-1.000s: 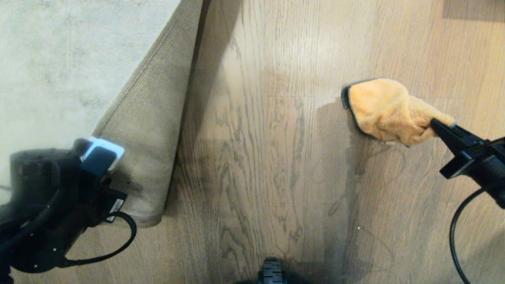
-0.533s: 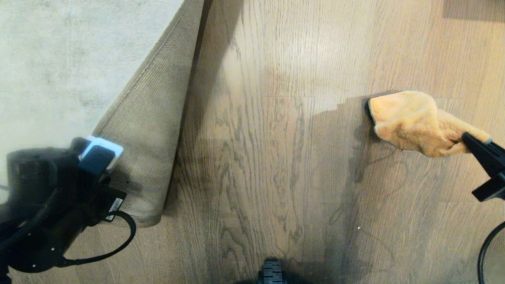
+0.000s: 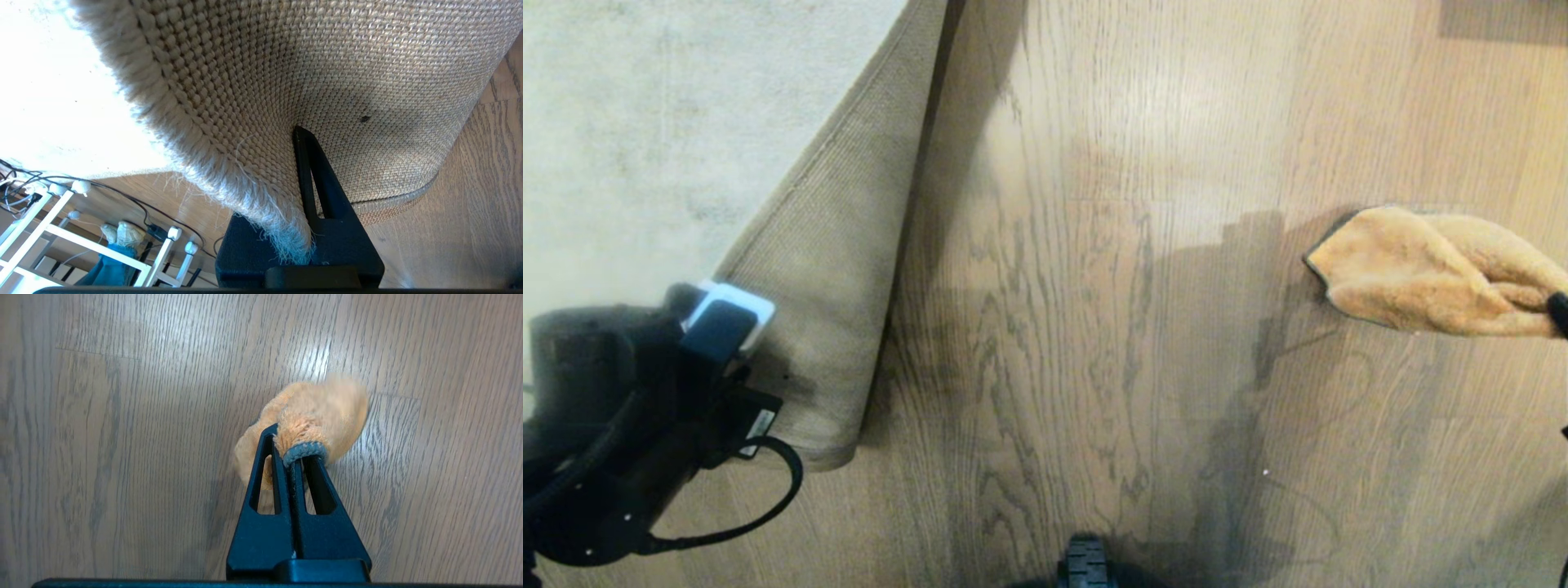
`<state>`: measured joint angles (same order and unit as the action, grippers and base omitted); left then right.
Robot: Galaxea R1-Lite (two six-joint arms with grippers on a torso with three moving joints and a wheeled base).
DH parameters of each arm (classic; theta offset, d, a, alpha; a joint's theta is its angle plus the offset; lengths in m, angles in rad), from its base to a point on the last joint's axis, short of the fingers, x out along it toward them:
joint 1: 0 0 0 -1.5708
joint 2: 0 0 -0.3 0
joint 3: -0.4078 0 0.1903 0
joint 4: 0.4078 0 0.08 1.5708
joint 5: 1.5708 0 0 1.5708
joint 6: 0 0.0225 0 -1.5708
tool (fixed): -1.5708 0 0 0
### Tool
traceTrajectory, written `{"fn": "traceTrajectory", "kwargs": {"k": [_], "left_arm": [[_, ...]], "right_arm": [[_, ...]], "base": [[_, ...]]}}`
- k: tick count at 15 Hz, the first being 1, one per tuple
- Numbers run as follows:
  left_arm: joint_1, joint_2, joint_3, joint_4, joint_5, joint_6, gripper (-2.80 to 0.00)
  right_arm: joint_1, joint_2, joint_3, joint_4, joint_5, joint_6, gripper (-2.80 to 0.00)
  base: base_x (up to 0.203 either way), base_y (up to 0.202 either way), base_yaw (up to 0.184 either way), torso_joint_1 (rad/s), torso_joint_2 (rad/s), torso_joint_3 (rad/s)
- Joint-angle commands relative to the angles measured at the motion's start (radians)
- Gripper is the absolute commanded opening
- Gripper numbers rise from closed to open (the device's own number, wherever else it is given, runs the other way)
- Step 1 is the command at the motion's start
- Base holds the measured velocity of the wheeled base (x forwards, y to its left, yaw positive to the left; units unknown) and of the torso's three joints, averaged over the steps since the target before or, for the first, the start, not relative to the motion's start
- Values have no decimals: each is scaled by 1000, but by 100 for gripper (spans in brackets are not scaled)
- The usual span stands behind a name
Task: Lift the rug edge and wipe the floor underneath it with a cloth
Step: Wipe the floor under the carpet with a rag
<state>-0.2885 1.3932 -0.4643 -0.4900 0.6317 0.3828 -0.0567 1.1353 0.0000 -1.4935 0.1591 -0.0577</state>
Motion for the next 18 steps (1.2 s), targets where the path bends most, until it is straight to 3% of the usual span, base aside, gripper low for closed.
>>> {"fn": "traceTrajectory", "kwargs": {"k": [1, 13, 18], "left_arm": [[0, -5, 1, -4, 3, 2, -280], [0, -11, 4, -4, 5, 1, -280], [-1, -26, 21, -3, 3, 2, -280]], "right_arm": [[-2, -74, 0, 44, 5, -1, -280], [1, -784, -10, 977, 36, -5, -280], [6, -873, 0, 1209, 0, -31, -280]], "base": [[0, 0, 0, 0, 0, 0], [0, 0, 0, 0, 0, 0], [0, 0, 0, 0, 0, 0]]}}
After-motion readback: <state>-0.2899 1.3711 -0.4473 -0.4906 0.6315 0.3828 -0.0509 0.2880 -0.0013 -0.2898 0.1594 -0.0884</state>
